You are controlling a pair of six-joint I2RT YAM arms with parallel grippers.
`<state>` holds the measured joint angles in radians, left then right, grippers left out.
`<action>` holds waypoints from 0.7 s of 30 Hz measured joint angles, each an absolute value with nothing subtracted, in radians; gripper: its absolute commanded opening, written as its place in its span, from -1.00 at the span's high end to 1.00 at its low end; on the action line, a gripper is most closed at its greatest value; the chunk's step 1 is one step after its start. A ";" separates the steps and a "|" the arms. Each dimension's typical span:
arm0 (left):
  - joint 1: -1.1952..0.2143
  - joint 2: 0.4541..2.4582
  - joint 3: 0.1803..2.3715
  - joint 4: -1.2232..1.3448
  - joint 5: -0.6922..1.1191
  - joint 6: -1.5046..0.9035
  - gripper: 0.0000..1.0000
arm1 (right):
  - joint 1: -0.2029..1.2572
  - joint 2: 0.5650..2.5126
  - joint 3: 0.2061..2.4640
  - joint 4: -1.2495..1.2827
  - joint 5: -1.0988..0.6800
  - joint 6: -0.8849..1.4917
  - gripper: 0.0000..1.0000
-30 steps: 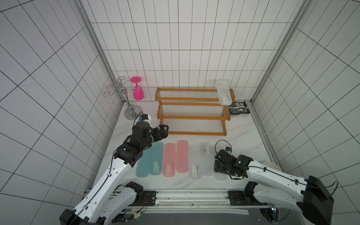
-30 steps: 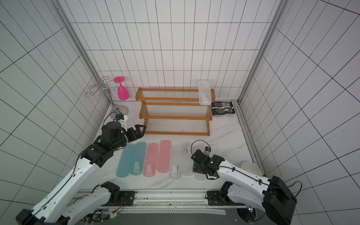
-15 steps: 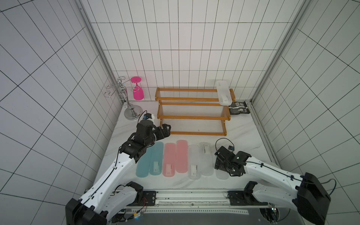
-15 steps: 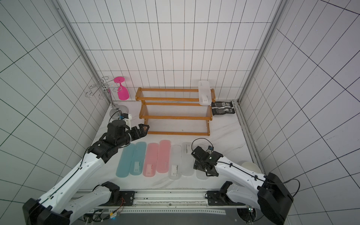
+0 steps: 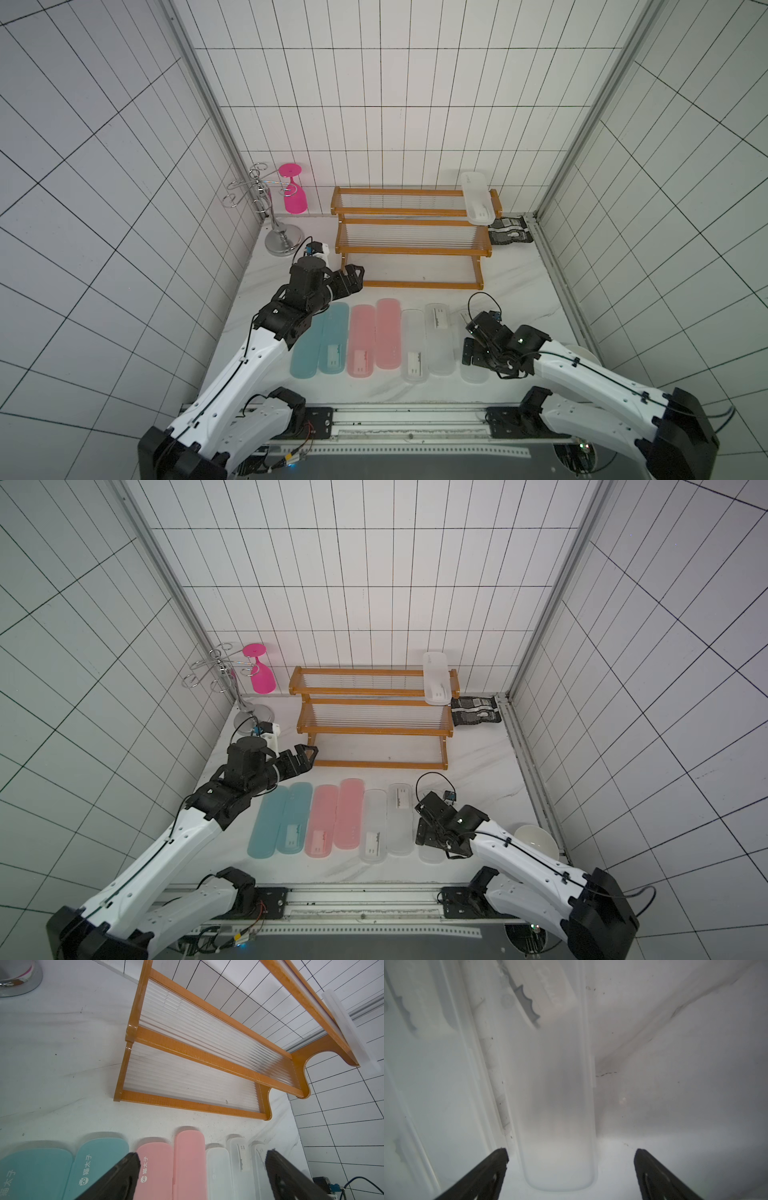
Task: Place the pencil cases on the shelf according to color
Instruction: Pick up the pencil case from the center of the board.
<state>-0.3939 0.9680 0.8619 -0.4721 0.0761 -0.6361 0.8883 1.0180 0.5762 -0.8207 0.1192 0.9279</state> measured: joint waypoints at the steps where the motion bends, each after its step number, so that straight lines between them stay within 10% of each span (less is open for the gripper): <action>1: -0.394 0.966 0.859 -0.472 0.076 -0.636 -0.97 | 0.895 1.031 0.576 -0.808 0.116 0.928 -0.98; 21: -0.394 0.962 0.858 -0.471 0.115 -0.638 -0.97 | 0.965 1.075 0.554 -0.813 0.135 1.027 -0.98</action>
